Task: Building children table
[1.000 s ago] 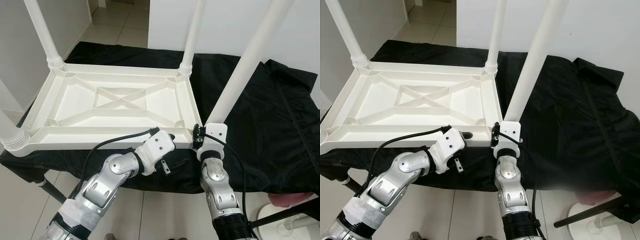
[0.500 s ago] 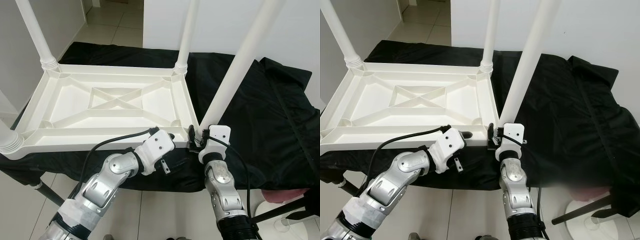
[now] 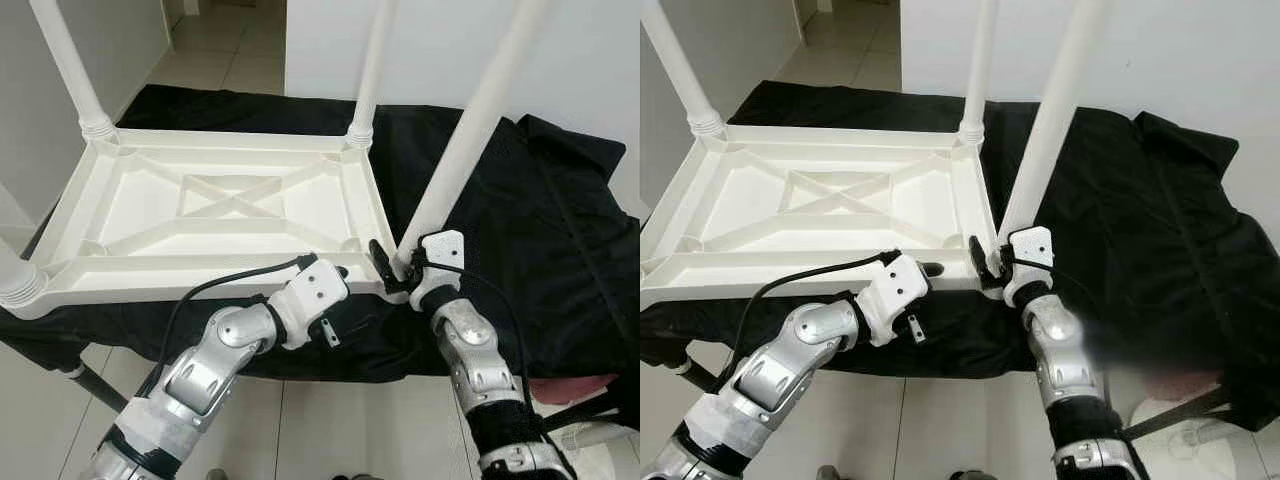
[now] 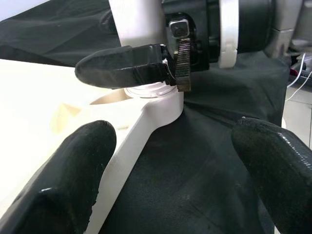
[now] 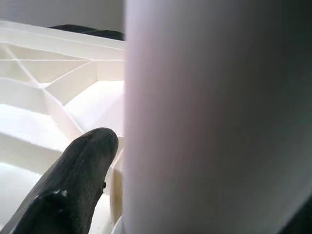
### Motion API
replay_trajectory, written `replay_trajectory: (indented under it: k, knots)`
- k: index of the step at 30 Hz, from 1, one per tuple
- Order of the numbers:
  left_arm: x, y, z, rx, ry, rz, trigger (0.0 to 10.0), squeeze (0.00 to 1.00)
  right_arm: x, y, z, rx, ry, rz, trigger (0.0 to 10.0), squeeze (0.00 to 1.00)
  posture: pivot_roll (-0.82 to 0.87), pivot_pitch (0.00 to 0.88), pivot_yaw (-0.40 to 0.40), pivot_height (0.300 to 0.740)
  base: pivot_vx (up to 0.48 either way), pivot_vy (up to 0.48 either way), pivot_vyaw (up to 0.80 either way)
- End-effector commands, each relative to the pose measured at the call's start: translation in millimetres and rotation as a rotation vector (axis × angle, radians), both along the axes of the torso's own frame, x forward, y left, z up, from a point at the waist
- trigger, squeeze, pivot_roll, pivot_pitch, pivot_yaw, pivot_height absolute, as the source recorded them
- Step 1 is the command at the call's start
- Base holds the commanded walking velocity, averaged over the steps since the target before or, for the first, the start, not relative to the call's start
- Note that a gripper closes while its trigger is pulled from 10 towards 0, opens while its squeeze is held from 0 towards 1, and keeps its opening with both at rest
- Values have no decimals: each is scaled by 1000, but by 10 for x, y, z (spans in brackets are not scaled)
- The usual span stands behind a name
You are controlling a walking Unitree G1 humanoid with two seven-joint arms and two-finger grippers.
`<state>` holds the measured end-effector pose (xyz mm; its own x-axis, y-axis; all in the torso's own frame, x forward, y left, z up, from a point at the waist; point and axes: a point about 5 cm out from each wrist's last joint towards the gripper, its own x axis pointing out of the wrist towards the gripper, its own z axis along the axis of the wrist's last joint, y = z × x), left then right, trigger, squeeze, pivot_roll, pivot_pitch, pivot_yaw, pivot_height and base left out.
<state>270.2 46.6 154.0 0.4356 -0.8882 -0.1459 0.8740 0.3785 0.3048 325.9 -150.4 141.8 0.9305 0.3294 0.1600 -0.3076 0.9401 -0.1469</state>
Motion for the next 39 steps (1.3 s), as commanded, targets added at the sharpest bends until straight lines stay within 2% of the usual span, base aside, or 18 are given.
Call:
replay_trajectory:
  k: [1,3,4,5,6,7,19,20,26,29,32,39]
  knots:
    - [-11,-6,-15,20,-1,-19,10000,0,10,25,16,4,-9,32,10000,0,5,74,-62,740,0,0,0]
    - [-8,-6,-12,20,-2,-19,10000,0,26,30,30,-12,-12,56,10000,0,6,74,-62,740,0,0,0]
    - [-4,-6,-8,20,-4,-19,10000,0,44,33,32,-26,-9,91,6235,0,6,73,-62,740,0,0,0]
    - [1,-5,-4,20,-5,-18,10000,0,60,30,29,-45,-8,109,2902,0,9,71,-64,740,0,0,0]
    - [5,-3,0,21,-7,-17,10000,0,72,24,23,-52,-4,122,2902,0,11,71,-65,740,0,0,0]
    - [8,1,3,21,-8,-16,10000,0,76,17,12,-53,0,128,0,0,13,70,-66,740,0,0,0]
    - [0,21,3,21,-8,-6,10000,0,44,-51,-139,16,74,125,0,0,19,75,-68,740,0,0,0]
    - [-5,23,3,21,-7,-6,10000,0,37,-59,-152,34,85,113,10000,0,18,76,-67,740,0,0,0]
    - [-10,22,3,20,-4,-7,10000,0,18,-55,-188,59,118,67,10000,0,14,79,-66,740,0,0,0]
    - [4,16,4,19,-4,-3,10000,0,3,7,-169,89,123,36,10000,0,9,81,-67,740,0,0,0]
    - [-1,12,-4,17,-2,-3,10000,0,-10,74,-133,116,111,-34,10000,0,7,84,-67,740,0,0,0]
    - [-7,26,-19,20,3,-1,10000,0,-73,111,-166,157,146,-202,10000,0,4,88,-69,740,0,0,0]
